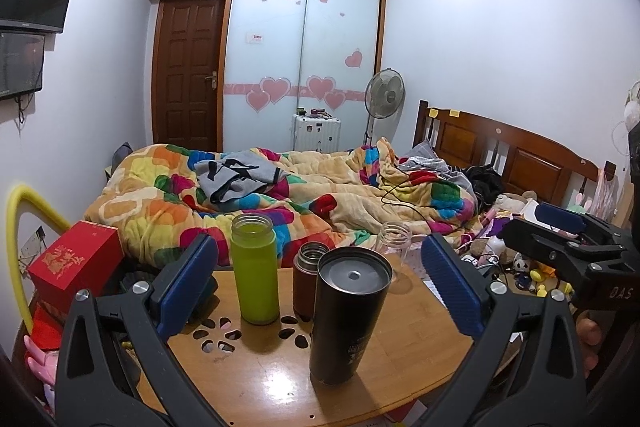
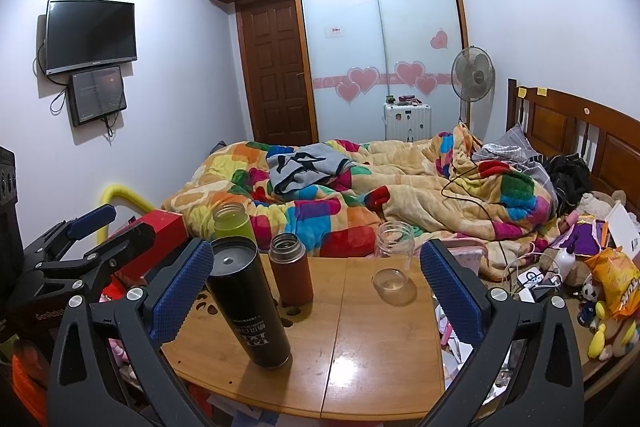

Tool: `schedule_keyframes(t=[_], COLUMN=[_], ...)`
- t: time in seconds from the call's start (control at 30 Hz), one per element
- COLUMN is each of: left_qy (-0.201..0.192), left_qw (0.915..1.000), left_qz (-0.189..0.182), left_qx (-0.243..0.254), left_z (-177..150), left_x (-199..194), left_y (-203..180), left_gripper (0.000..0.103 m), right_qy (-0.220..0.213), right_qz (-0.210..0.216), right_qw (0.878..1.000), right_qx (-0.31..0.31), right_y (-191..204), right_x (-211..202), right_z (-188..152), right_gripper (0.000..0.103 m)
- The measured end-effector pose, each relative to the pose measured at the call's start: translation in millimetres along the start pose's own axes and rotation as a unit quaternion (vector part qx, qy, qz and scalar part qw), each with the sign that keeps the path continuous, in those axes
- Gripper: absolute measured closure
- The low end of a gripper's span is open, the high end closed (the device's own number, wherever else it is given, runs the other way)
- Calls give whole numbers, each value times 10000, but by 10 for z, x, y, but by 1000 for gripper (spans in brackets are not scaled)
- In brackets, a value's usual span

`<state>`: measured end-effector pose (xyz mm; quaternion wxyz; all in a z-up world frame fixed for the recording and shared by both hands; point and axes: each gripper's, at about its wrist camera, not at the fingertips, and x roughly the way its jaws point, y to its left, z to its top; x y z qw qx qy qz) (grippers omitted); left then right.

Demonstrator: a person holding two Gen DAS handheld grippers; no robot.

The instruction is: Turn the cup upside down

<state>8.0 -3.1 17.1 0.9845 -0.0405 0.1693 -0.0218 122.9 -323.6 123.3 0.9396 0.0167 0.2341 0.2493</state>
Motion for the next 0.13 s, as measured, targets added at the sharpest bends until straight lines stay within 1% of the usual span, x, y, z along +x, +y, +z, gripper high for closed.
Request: schedule_keyframes(t=[0.13], left_qy=[27], left_qw=[10000], left_qz=[-88], left_qx=[37], left_z=[-13], left_x=[-10], left_y=[-16], left_gripper=[0], right_qy=[4], right_qz=[-5], right_qw=[10000], right_qx=[1], right_y=[-3], right_x=[6], right_z=[-7], right_gripper=[0])
